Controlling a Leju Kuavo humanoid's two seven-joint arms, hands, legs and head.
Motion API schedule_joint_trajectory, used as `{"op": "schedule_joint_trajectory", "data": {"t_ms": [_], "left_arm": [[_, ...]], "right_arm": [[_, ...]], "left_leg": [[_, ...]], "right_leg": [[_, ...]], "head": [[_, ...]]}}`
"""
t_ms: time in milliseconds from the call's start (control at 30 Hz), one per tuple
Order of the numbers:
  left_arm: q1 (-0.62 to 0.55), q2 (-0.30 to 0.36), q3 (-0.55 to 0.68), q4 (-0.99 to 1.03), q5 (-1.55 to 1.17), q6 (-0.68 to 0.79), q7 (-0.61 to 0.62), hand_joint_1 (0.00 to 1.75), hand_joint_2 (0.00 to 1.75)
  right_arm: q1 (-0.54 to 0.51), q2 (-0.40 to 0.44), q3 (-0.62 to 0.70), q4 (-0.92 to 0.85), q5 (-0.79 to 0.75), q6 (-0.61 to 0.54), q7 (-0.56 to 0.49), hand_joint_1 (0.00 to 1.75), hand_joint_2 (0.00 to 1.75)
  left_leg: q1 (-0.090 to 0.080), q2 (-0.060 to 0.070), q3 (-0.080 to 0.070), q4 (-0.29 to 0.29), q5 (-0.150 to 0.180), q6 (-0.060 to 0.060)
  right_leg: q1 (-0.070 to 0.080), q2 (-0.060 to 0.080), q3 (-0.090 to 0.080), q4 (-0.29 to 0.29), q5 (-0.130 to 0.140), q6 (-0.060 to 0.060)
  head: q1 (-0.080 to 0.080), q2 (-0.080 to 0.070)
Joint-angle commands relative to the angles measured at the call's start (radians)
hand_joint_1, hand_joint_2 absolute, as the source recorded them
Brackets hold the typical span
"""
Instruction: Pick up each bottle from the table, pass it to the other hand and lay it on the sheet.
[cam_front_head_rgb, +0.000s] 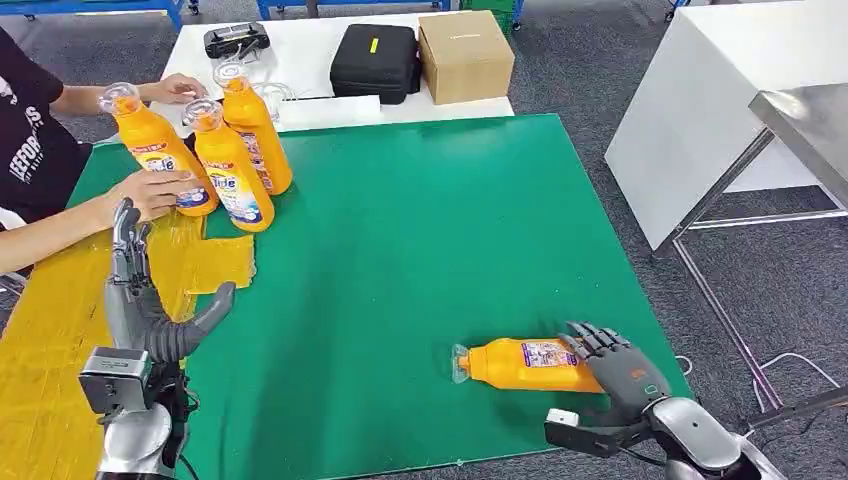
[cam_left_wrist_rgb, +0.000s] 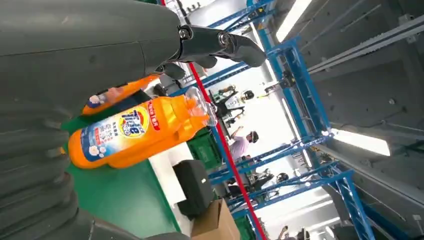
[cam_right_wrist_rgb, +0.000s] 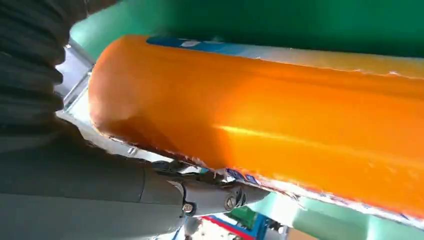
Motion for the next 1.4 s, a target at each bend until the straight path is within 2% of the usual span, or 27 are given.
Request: {"op": "schedule_joint_trajectory", "data": {"t_ms": [33, 133, 167, 200, 267, 300, 333, 367, 433, 533, 567, 600, 667, 700, 767, 800, 900, 1033, 1133, 1400], "left_arm": [[-0.023, -0.007, -0.013, 0.023, -0.002, -0.004, 0.01, 0.0, 1.75], [-0.023, -0.007, -0.013, 0.023, -0.002, -0.004, 0.01, 0.0, 1.75], [-0.023, -0.007, -0.013, 0.023, -0.002, -0.004, 0.01, 0.0, 1.75], [-0.024, -0.007, -0.014, 0.024, -0.002, -0.006, 0.011, 0.0, 1.75], [-0.029, -0.008, -0.016, 0.029, -0.002, -0.009, 0.011, 0.0, 1.75], [-0.033, -0.009, -0.02, 0.031, -0.002, -0.01, 0.012, 0.0, 1.75], [-0.034, -0.01, -0.02, 0.03, -0.002, -0.01, 0.012, 0.0, 1.75], [-0.033, -0.01, -0.023, 0.029, -0.002, -0.011, 0.012, 0.0, 1.75], [-0.033, -0.01, -0.027, 0.026, -0.003, -0.011, 0.014, 0.0, 1.75], [-0.029, -0.011, -0.033, 0.016, -0.007, -0.011, 0.022, 0.0, 1.75], [-0.027, -0.012, -0.034, 0.013, -0.009, -0.012, 0.026, 0.0, 1.75], [-0.025, -0.01, -0.039, 0.01, -0.011, -0.021, 0.033, 0.0, 1.75], [-0.018, -0.013, -0.047, 0.001, -0.019, -0.035, 0.045, 0.0, 1.75], [-0.014, -0.002, -0.069, -0.001, -0.038, -0.069, 0.075, 0.0, 1.75], [-0.011, -0.002, -0.076, -0.002, -0.048, -0.074, 0.082, 0.0, 1.75], [-0.008, 0.004, -0.094, 0.004, -0.066, -0.084, 0.097, 0.0, 1.75], [-0.007, 0.025, -0.149, 0.023, -0.094, -0.147, 0.144, 0.0, 1.75], [-0.01, 0.03, -0.184, 0.037, -0.106, -0.164, 0.152, 0.0, 1.75], [-0.02, 0.028, -0.218, 0.051, -0.056, -0.229, 0.167, 0.0, 1.75], [-0.051, 0.027, -0.254, 0.1, 0.025, -0.309, 0.193, 0.0, 1.75]], "right_arm": [[-0.062, 0.08, 0.027, 0.164, 0.023, 0.018, 0.019, 1.1, 1.75], [-0.062, 0.08, 0.027, 0.164, 0.023, 0.018, 0.019, 1.1, 1.75], [-0.062, 0.08, 0.027, 0.164, 0.023, 0.018, 0.019, 1.26, 1.75], [-0.068, 0.088, 0.027, 0.174, 0.025, 0.019, 0.019, 1.34, 1.75], [-0.085, 0.098, 0.032, 0.201, 0.036, 0.028, 0.017, 1.38, 1.75], [-0.097, 0.106, 0.036, 0.22, 0.047, 0.025, 0.011, 1.36, 1.75], [-0.1, 0.11, 0.037, 0.221, 0.048, 0.025, 0.012, 1.1, 1.75], [-0.109, 0.115, 0.04, 0.242, 0.05, 0.03, 0.009, 1.36, 1.75], [-0.114, 0.118, 0.041, 0.253, 0.057, 0.028, 0.007, 1.34, 1.75], [-0.126, 0.166, 0.018, 0.257, 0.093, -0.025, 0.006, 1.55, 1.75], [-0.13, 0.185, 0.01, 0.253, 0.102, -0.043, 0.008, 1.71, 1.75], [-0.131, 0.216, -0.011, 0.243, 0.109, -0.085, 0.011, 1.75, 1.75], [-0.136, 0.288, -0.053, 0.227, 0.125, -0.137, 0.011, 1.75, 1.75], [-0.133, 0.377, -0.117, 0.198, 0.098, -0.229, -0.007, 1.75, 1.75], [-0.14, 0.408, -0.131, 0.192, 0.087, -0.243, -0.014, 1.75, 1.75], [-0.144, 0.449, -0.145, 0.161, 0.052, -0.266, -0.026, 1.75, 1.75], [-0.152, 0.54, -0.203, 0.122, -0.037, -0.371, -0.093, 1.75, 1.75], [-0.165, 0.583, -0.219, 0.112, -0.092, -0.396, -0.127, 1.75, 1.75], [-0.18, 0.635, -0.241, 0.126, -0.166, -0.445, -0.187, 1.75, 1.75], [-0.218, 0.688, -0.237, 0.167, -0.262, -0.472, -0.258, 1.75, 1.75]], "left_leg": [[0.002, -0.002, 0.004, -0.001, -0.001, -0.001], [0.002, -0.001, 0.004, -0.001, -0.001, -0.001], [0.003, -0.001, 0.006, 0.0, -0.002, -0.001], [0.002, -0.002, 0.005, -0.001, -0.001, -0.001], [0.002, -0.002, 0.006, -0.001, -0.001, -0.001], [0.003, -0.002, 0.008, 0.0, -0.002, -0.002], [0.002, -0.002, 0.006, -0.001, 0.0, -0.001], [0.003, -0.002, 0.008, -0.001, -0.001, -0.001], [0.002, -0.001, 0.006, -0.001, 0.0, -0.001], [0.003, -0.001, 0.009, 0.0, -0.001, -0.001], [0.003, 0.0, 0.008, -0.001, -0.001, -0.001], [0.002, 0.001, 0.008, -0.001, 0.0, -0.001], [0.002, 0.001, 0.009, -0.001, 0.0, -0.001], [0.003, 0.001, 0.01, -0.001, -0.001, -0.002], [0.003, 0.003, 0.009, -0.001, 0.0, -0.001], [0.003, 0.003, 0.01, -0.001, -0.001, -0.002], [0.003, 0.003, 0.009, -0.001, -0.001, -0.002], [0.002, 0.002, 0.007, 0.0, -0.001, -0.001], [0.002, 0.001, 0.005, -0.001, 0.0, -0.001], [0.001, 0.001, 0.004, 0.0, 0.0, -0.001]], "right_leg": [[0.002, -0.001, 0.005, -0.002, -0.001, -0.002], [0.002, -0.001, 0.005, -0.002, -0.001, -0.002], [0.003, 0.0, 0.007, -0.002, -0.001, -0.002], [0.002, -0.001, 0.006, -0.002, -0.001, -0.002], [0.002, -0.001, 0.007, -0.002, -0.001, -0.002], [0.003, -0.001, 0.009, -0.002, -0.002, -0.003], [0.002, -0.001, 0.007, -0.002, 0.0, -0.002], [0.003, -0.001, 0.009, -0.002, -0.001, -0.003], [0.002, -0.001, 0.006, -0.002, 0.0, -0.001], [0.003, -0.001, 0.009, -0.003, -0.001, -0.003], [0.002, 0.0, 0.008, -0.002, 0.0, -0.002], [0.002, 0.001, 0.008, -0.002, 0.001, -0.002], [0.002, 0.001, 0.009, -0.002, 0.0, -0.002], [0.003, 0.001, 0.01, -0.002, 0.0, -0.003], [0.003, 0.003, 0.008, -0.002, 0.001, -0.003], [0.003, 0.003, 0.009, -0.002, 0.0, -0.004], [0.003, 0.003, 0.008, 0.0, -0.001, -0.003], [0.002, 0.002, 0.007, 0.001, -0.001, -0.002], [0.001, 0.001, 0.005, 0.0, 0.0, -0.002], [0.001, 0.001, 0.005, 0.0, -0.001, -0.002]], "head": [[0.0, 0.0], [0.001, 0.0], [0.0, 0.0], [0.0, 0.0], [0.0, 0.0], [0.0, 0.0], [0.0, 0.0], [0.0, 0.0], [0.0, 0.0], [0.0, 0.0], [0.0, 0.0], [0.001, 0.0], [0.001, 0.0], [0.0, 0.0], [0.001, 0.0], [0.001, 0.0], [0.0, 0.0], [0.0, 0.0], [0.001, 0.0], [0.0, 0.0]]}}
